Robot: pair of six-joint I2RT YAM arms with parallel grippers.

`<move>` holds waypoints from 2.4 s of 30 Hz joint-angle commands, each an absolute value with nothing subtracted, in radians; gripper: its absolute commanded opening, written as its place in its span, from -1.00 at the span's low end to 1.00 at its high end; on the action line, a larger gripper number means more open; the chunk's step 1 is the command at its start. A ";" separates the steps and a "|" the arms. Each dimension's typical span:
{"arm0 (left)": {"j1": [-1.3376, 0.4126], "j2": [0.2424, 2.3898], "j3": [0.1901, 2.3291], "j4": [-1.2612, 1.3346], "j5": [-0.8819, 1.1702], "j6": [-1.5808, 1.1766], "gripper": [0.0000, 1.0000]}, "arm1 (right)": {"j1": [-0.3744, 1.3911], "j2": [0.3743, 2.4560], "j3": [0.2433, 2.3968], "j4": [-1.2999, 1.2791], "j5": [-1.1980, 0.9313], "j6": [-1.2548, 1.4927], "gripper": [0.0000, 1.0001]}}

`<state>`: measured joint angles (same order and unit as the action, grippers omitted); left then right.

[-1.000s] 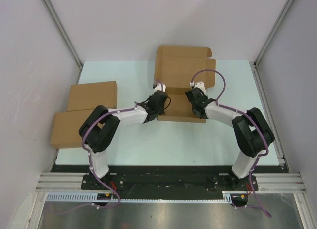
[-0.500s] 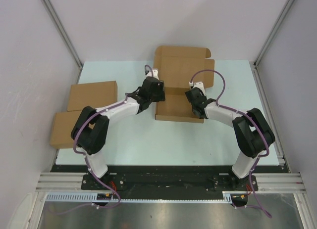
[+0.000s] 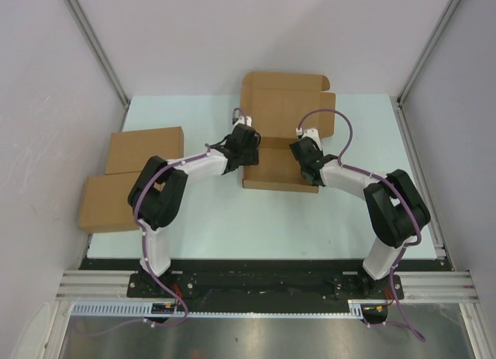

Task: Fold the paper box

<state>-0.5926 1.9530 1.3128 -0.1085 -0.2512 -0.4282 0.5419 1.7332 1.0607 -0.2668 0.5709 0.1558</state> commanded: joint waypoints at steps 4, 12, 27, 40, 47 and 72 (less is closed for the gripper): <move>-0.568 1.917 1.289 -0.092 -0.273 -0.454 -0.08 | 0.552 1.718 1.080 -0.258 0.528 0.149 -0.81; -0.607 1.921 1.281 -0.052 -0.248 -0.426 -0.99 | 0.555 1.729 1.080 -0.250 0.522 0.146 -0.82; -0.729 1.996 1.370 -0.132 -0.379 -0.364 -0.99 | 0.569 1.746 1.081 -0.239 0.514 0.130 -0.83; -0.770 2.059 1.425 -0.219 -0.474 -0.417 -0.99 | 0.581 1.776 1.086 -0.247 0.511 0.136 -0.83; -0.779 2.071 1.422 -0.215 -0.463 -0.451 -0.99 | 0.594 1.796 1.089 -0.242 0.502 0.141 -0.83; -0.723 1.872 1.345 -0.216 -0.448 -0.469 -0.44 | 0.578 1.645 1.100 -0.324 0.572 0.156 -0.02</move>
